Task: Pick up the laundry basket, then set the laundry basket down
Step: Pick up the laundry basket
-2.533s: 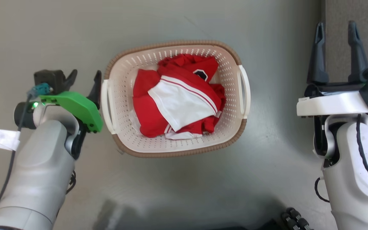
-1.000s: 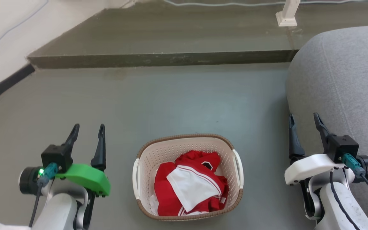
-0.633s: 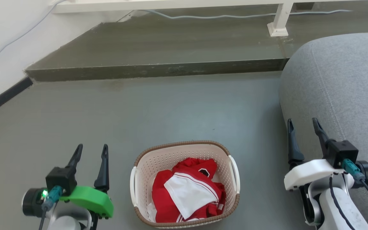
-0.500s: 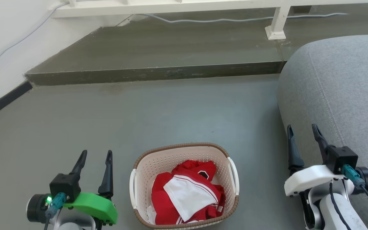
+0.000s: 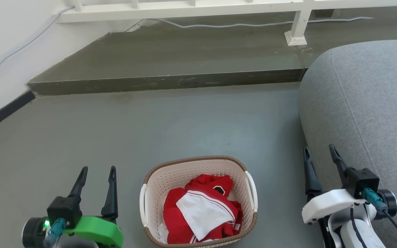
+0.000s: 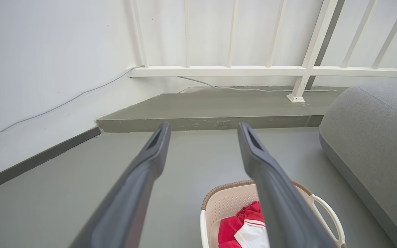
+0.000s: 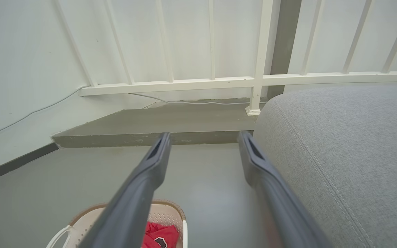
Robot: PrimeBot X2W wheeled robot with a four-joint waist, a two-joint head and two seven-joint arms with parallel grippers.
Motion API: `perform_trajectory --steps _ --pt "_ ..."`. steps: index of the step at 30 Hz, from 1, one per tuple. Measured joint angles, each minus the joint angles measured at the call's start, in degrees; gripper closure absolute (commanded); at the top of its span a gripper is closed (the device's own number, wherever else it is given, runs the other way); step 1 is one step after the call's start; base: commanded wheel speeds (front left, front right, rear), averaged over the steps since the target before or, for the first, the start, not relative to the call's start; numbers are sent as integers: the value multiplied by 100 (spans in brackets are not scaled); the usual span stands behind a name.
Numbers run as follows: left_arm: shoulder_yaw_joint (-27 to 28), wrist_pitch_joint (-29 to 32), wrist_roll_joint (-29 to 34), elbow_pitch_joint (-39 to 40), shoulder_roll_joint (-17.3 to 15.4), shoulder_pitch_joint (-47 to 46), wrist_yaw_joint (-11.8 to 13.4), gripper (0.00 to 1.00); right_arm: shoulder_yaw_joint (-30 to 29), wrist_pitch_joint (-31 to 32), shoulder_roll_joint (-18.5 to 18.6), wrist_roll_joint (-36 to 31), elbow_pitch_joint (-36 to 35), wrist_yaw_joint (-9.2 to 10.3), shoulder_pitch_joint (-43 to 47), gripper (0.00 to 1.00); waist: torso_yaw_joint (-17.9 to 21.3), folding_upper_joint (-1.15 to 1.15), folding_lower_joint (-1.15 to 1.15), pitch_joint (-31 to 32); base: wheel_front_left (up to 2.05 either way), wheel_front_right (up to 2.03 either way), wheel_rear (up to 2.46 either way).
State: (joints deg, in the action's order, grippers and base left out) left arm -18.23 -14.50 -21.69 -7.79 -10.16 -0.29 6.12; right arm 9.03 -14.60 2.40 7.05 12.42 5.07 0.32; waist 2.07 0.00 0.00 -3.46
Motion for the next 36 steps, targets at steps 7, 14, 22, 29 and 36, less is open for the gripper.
perform_trajectory --steps 7,14,22,29,36 --pt "38 0 32 102 3 203 3 0 24 0 0 0 -36 8 30 0 -4 0 0 19 0 0 0" --pt "93 0 129 160 9 308 48 0 34 0 0 0 -63 15 47 0 -14 0 0 18 0 0 0" --pt "141 9 149 257 9 386 53 0 38 0 0 0 -67 15 53 0 -19 0 0 24 0 0 0" --pt "155 33 172 296 21 414 54 0 49 0 0 0 -81 15 115 0 -17 0 0 21 0 0 0" --pt "172 36 174 365 104 447 54 0 38 0 -1 1 -101 16 136 0 -21 0 0 -11 0 0 0"
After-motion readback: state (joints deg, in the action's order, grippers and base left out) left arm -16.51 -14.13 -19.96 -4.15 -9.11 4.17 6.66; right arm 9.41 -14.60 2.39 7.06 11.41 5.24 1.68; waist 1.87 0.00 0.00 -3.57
